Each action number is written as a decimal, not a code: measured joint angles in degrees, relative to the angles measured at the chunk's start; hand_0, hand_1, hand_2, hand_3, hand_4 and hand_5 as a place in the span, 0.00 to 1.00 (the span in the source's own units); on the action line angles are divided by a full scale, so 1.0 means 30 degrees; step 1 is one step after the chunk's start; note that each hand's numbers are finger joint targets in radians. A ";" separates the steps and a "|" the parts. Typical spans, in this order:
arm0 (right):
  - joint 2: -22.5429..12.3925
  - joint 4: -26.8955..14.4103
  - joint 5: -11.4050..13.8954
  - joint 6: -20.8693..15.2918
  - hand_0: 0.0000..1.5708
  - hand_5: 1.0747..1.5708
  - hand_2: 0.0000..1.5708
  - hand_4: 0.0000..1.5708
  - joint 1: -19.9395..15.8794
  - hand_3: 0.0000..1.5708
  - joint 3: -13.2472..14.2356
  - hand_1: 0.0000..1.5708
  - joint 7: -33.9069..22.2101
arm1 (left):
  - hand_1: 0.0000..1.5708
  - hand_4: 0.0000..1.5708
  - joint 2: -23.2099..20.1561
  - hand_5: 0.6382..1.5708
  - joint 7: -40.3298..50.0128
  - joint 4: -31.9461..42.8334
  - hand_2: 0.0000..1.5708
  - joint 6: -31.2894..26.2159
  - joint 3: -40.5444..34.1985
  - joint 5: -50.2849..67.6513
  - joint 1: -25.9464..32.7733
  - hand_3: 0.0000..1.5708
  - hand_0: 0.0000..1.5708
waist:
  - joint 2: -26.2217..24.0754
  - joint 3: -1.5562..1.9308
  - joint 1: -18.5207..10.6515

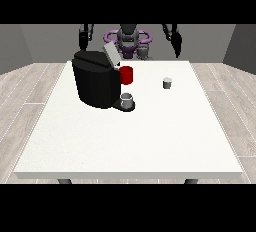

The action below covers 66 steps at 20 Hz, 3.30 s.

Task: Insert the coffee pod into the coffee machine and close the lid

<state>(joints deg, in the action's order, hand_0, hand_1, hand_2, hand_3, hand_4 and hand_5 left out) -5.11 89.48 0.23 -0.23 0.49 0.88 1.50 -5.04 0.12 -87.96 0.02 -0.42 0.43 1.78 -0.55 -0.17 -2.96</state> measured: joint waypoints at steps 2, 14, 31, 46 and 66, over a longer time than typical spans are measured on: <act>-0.0001 -0.0437 -0.0011 0.0108 0.00 1.00 0.00 0.08 -0.0129 0.00 0.0094 0.00 0.0116 | 0.00 0.17 -0.0015 1.00 -0.0785 0.0174 0.00 -0.0303 -0.0122 0.0137 0.0205 0.00 0.00 | -0.0035 0.0023 0.0108; 0.1199 -0.0176 -0.0167 -0.1598 0.00 1.00 0.00 0.14 0.0467 0.00 0.0907 0.00 0.1095 | 0.00 0.00 -0.1351 1.00 -0.3784 0.0328 0.00 -0.2334 -0.0686 0.0225 0.0048 0.00 0.00 | -0.0564 0.0058 0.1165; 0.1345 0.0247 -0.0476 -0.1549 0.00 1.00 0.00 0.21 -0.1494 0.00 0.0123 0.00 0.1371 | 0.00 0.00 -0.5280 1.00 -0.1993 0.6617 0.00 -0.3555 -0.3252 -0.1091 -0.5945 0.00 0.00 | 0.2706 0.0050 0.3370; 0.1218 -0.1898 0.0422 -0.2720 0.00 1.00 0.00 0.27 -0.3404 0.00 0.0203 0.00 -0.0054 | 0.07 0.00 -0.5540 1.00 -0.2384 1.1842 0.32 -0.2876 -0.2097 -0.4409 -0.8751 0.00 0.07 | 0.3102 0.0055 0.3146; 0.1373 -0.2638 0.0513 -0.3052 0.00 1.00 0.00 0.33 -0.4269 0.00 0.0025 0.00 -0.0130 | 0.46 0.15 -0.6077 1.00 -0.4511 1.6749 0.55 0.0357 -0.0968 -0.9147 -1.0623 0.41 0.46 | 0.3662 0.0053 0.3798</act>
<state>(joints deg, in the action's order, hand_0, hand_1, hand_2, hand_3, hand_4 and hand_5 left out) -0.99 81.57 1.77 -9.38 -12.32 0.95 1.11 -23.27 -13.41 -37.72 1.09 -3.33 -27.01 -30.09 10.43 -0.02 8.44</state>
